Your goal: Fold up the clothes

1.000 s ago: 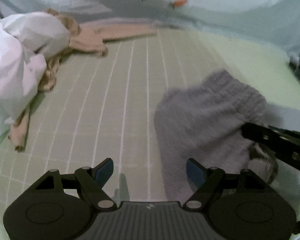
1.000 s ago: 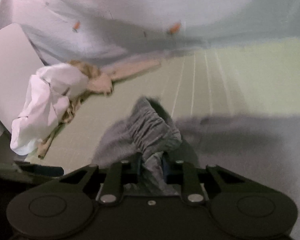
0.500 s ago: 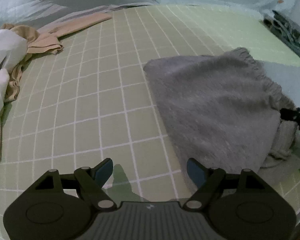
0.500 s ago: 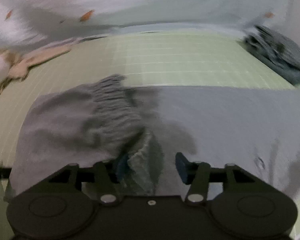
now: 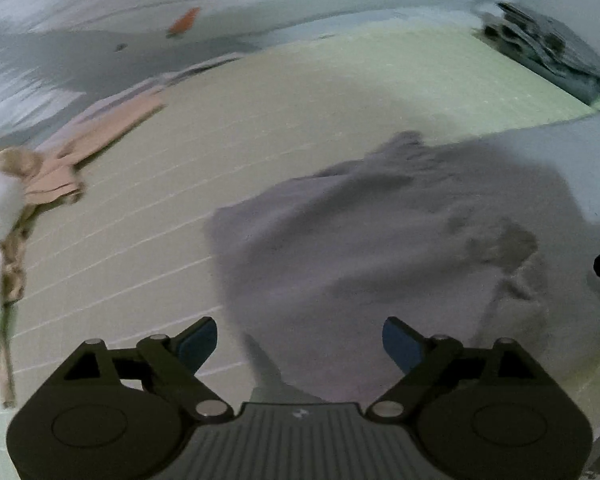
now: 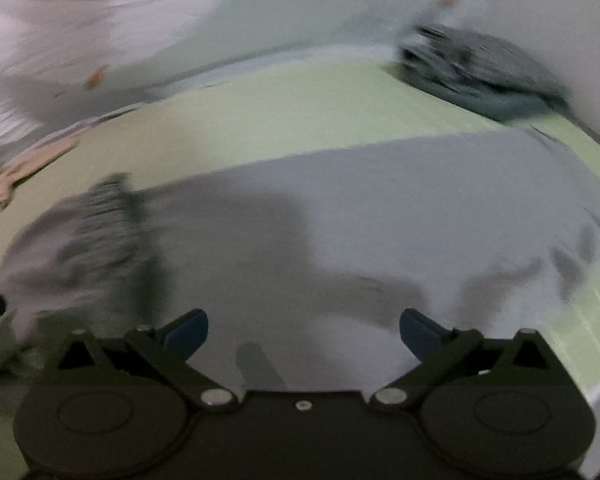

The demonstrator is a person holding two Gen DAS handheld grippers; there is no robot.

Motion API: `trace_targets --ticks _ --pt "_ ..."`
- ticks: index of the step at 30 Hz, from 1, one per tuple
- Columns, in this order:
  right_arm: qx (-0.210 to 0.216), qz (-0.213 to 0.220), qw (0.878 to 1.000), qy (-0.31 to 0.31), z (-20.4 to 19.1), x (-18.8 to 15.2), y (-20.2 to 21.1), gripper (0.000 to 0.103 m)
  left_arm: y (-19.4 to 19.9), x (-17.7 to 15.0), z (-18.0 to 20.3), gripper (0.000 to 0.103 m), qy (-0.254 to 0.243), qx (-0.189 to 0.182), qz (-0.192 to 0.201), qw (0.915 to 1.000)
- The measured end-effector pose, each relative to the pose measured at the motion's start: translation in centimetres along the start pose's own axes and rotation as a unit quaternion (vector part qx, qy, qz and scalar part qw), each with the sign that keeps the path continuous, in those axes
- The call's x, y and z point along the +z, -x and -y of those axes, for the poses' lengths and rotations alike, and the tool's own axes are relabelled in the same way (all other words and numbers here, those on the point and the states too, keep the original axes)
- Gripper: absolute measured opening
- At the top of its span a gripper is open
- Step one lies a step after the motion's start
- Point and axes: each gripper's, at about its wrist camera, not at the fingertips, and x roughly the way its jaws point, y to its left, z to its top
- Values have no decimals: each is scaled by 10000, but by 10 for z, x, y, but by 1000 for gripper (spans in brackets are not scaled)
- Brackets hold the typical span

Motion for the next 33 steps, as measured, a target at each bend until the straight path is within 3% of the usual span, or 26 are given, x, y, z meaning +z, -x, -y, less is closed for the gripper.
trace_targets --ticks 4,8,14,22,29,33 --pt "-200 -21 9989 -425 58 -3 2 103 -9 7 44 90 -103 -238 -203 9995" --pt "-441 -101 9966 -695 108 -1 -2 103 -23 10 76 90 -95 80 -426 9990" --pt "-815 96 9928 -876 184 6 -11 103 -34 16 81 103 492 550 -695 9949" --pt "-1204 537 9868 -941 282 37 -35 103 -38 23 89 103 1016 880 -894 9869" --pt "-1421 670 9824 -1014 314 68 -69 103 -41 34 104 103 1020 1281 -969 9817" --pt "-1134 584 9877 -903 307 75 -71 102 -42 34 100 103 1260 1301 -976 9786"
